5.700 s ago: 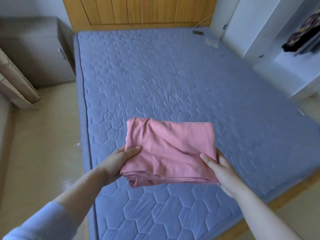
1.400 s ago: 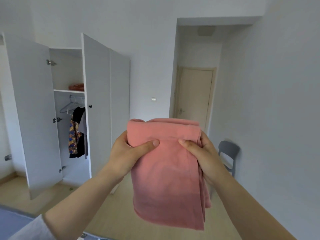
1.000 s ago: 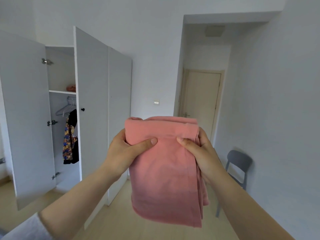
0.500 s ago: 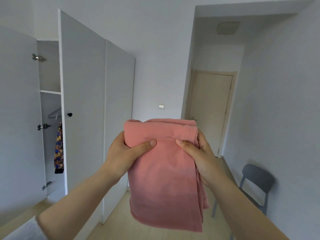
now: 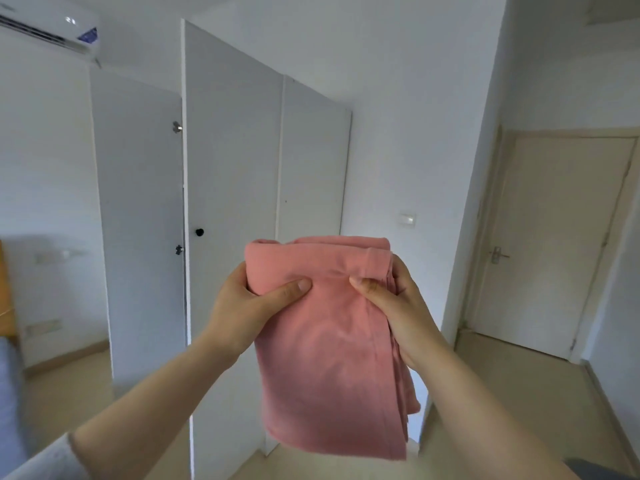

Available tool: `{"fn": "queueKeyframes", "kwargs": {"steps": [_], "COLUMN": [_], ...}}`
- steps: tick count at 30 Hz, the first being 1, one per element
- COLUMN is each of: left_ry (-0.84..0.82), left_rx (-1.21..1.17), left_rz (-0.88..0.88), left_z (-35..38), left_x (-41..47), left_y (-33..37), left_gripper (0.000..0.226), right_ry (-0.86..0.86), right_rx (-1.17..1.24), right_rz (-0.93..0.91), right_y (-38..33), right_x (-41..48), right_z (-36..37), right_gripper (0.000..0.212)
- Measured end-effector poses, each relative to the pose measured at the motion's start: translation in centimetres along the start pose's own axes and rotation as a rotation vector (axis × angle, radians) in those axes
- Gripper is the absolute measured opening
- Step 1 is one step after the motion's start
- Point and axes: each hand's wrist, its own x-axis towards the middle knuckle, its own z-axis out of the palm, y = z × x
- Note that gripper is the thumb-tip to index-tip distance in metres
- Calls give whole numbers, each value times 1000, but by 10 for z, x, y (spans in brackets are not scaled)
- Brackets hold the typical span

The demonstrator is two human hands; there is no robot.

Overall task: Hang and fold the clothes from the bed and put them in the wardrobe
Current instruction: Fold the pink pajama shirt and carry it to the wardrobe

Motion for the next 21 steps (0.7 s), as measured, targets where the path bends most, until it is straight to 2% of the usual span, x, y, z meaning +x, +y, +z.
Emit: {"fn": "queueKeyframes", "kwargs": {"steps": [11, 16, 21], "left_ry": [183, 316, 441], "left_rx": [106, 142, 205], "left_rz": [-14, -51, -65], "left_z": [-75, -112, -140], "left_x": [91, 116, 139], "left_y": [-50, -74, -92], "left_gripper": [58, 68, 71], "right_ry": [-150, -248, -366], "right_rx": [118, 188, 272], "right_rz": [25, 44, 68], "right_y": [80, 117, 155], "right_x": [119, 158, 202], "right_z": [77, 118, 154], "right_gripper": [34, 30, 36]}}
